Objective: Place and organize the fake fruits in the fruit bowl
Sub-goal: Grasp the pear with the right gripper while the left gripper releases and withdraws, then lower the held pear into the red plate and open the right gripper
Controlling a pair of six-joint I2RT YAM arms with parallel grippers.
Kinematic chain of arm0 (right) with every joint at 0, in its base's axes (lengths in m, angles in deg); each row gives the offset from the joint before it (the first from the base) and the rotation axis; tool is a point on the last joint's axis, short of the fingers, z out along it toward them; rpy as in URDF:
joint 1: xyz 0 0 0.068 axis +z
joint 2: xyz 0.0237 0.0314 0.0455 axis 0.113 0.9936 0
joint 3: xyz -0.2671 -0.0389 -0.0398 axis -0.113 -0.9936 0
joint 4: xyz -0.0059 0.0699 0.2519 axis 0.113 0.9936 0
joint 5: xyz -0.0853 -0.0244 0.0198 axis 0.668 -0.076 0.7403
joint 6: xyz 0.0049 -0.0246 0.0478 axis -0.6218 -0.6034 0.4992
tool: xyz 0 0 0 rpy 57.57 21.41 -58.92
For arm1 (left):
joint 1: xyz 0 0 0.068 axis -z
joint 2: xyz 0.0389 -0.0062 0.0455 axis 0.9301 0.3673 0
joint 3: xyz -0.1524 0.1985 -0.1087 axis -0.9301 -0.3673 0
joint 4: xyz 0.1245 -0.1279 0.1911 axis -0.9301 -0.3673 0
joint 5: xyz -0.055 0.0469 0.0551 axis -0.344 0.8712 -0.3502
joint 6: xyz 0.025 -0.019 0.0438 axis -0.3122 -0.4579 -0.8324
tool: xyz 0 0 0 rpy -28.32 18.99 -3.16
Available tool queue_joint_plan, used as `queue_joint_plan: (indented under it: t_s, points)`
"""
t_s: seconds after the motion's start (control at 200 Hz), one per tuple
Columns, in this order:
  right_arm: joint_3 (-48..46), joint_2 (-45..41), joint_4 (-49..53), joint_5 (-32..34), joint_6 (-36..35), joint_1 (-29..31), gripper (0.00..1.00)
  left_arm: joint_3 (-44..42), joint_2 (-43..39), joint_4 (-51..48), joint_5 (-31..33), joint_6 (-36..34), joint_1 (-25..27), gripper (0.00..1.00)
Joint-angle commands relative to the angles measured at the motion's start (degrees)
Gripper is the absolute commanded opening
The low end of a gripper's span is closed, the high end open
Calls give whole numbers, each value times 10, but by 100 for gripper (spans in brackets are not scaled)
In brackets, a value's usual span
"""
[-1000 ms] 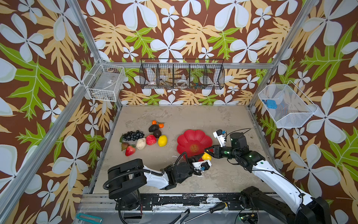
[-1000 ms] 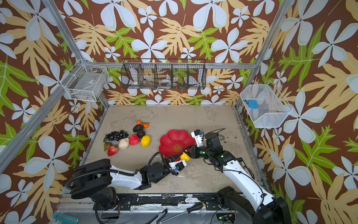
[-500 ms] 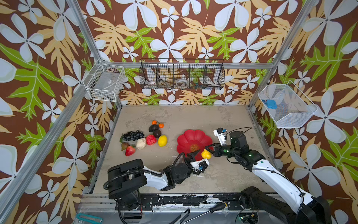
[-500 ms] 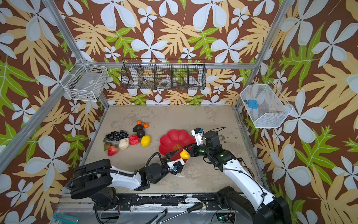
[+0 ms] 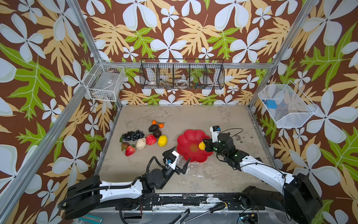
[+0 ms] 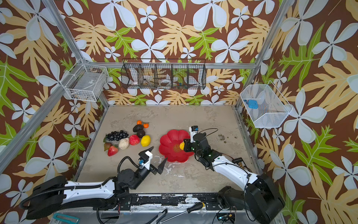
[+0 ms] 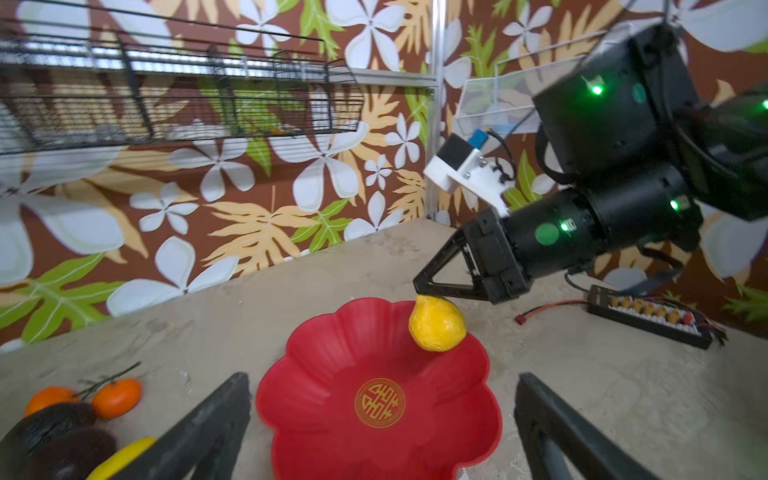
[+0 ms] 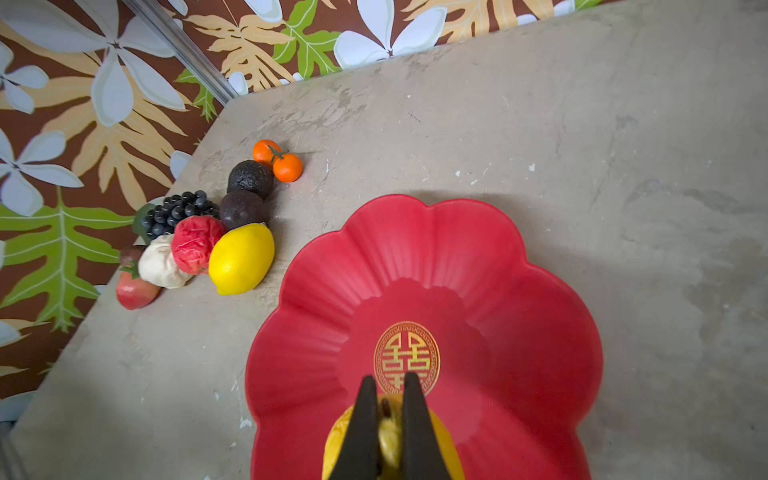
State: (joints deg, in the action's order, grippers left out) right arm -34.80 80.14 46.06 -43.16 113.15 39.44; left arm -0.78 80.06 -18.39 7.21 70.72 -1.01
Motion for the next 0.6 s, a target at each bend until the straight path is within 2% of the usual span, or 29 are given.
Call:
queue_joint_plan:
  t_s: [0.0,0.225,0.596]
  points:
    - [6,44,-106,112,-25,19,2,-20,-73,-89,39,92,-31,99]
    - [18,149,-201,212,-67,55,2,-78,-194,-121,59,100,-57,99]
    - [48,271,-286,306,-103,92,2,-96,-210,-110,70,83,-59,99]
